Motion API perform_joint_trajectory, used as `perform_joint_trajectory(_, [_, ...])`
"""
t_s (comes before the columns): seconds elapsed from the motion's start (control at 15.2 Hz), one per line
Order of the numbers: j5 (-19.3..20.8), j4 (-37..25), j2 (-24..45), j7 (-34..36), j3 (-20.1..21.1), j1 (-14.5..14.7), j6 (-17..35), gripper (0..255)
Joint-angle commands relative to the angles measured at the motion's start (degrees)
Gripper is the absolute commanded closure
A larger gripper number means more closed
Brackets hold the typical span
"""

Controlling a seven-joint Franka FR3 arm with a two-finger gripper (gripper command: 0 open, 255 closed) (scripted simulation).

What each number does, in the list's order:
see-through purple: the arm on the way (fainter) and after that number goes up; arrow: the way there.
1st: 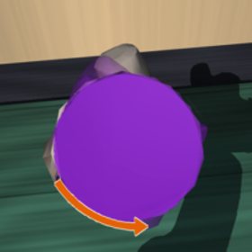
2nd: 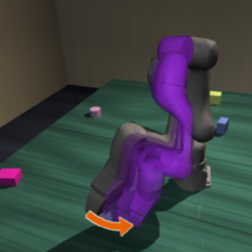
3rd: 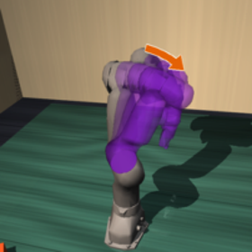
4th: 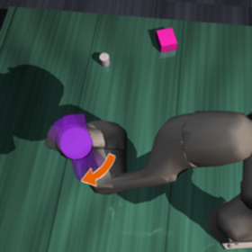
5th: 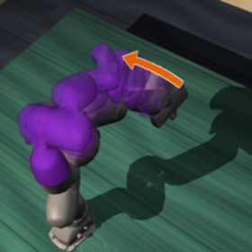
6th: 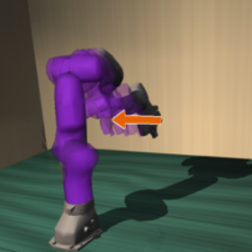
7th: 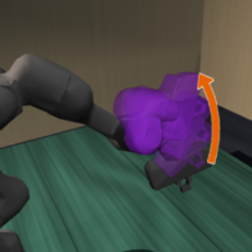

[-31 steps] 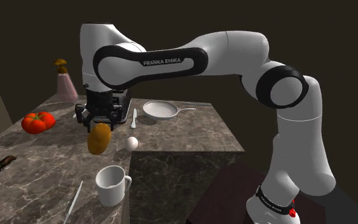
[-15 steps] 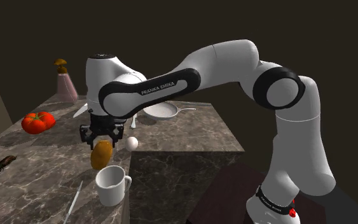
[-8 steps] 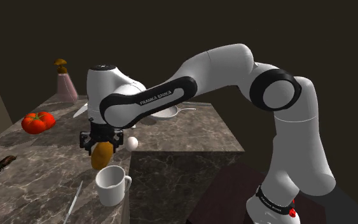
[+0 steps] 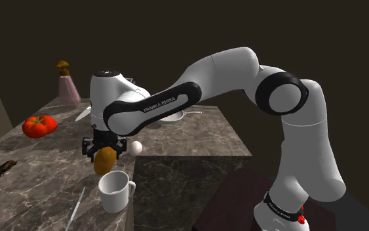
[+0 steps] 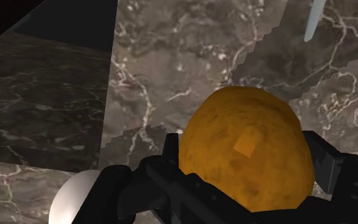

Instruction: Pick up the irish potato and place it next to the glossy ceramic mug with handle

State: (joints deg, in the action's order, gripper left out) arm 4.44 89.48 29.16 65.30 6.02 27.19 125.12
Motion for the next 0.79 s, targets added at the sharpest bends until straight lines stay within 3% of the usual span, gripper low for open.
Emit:
perform_joint_trajectory(0.0, [0.07,0.55,0.72,0.03,-0.11,-0.02,-0.44,255])
perform_joint_trajectory(0.07, [0.03,1.16,0.26,-0.07,-0.11,-0.13,-0.29,0])
perform_joint_trajectory(0.4, [0.07,0.57,0.71,0.03,-0.11,-0.02,-0.43,0])
perform_joint_trajectory(0.73, [-0.39,-1.60,-2.67,-0.25,0.15,-0.11,-5.96,0])
